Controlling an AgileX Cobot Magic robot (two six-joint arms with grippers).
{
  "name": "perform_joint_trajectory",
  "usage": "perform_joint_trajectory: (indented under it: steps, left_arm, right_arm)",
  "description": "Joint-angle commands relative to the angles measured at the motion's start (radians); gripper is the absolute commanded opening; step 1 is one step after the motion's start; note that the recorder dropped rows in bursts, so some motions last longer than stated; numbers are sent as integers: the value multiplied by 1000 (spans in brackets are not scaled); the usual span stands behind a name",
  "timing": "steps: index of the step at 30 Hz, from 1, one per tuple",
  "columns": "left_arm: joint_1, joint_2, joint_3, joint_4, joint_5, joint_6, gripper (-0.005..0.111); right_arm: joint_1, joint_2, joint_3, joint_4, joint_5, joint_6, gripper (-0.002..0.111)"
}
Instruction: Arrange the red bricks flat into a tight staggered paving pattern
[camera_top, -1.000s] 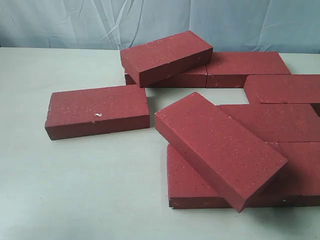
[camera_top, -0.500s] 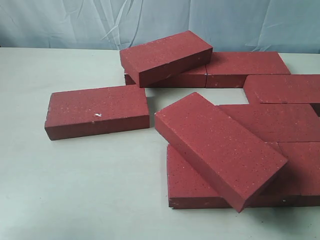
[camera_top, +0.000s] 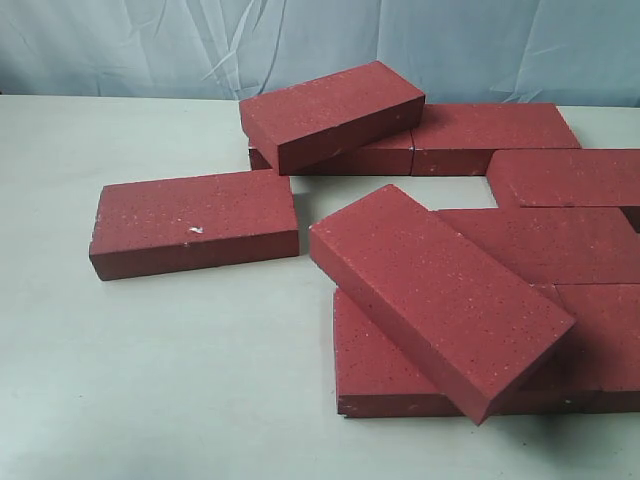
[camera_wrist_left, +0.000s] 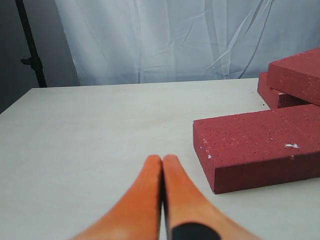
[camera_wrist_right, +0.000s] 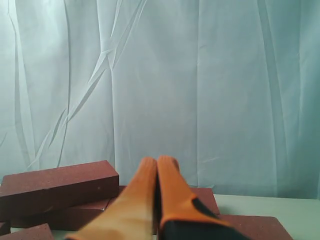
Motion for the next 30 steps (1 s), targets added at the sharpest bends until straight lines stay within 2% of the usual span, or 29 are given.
perform_joint_trajectory:
  steps: [1, 7, 17, 23, 30]
  left_arm:
    - [-1, -4, 4, 0, 2, 0, 0]
    - [-1, -4, 4, 0, 2, 0, 0]
    - [-1, -4, 4, 0, 2, 0, 0]
    - [-1, -4, 4, 0, 2, 0, 0]
    - [-1, -4, 4, 0, 2, 0, 0]
  right_arm:
    - [-3, -6, 2, -2, -20, -2, -1]
    - [-3, -6, 2, -2, -14, -2, -1]
    - [-3, -2, -199, -2, 295, -2, -1]
    - [-3, 117, -385, 56, 526, 28, -1]
    - [-3, 192, -476, 56, 411, 28, -1]
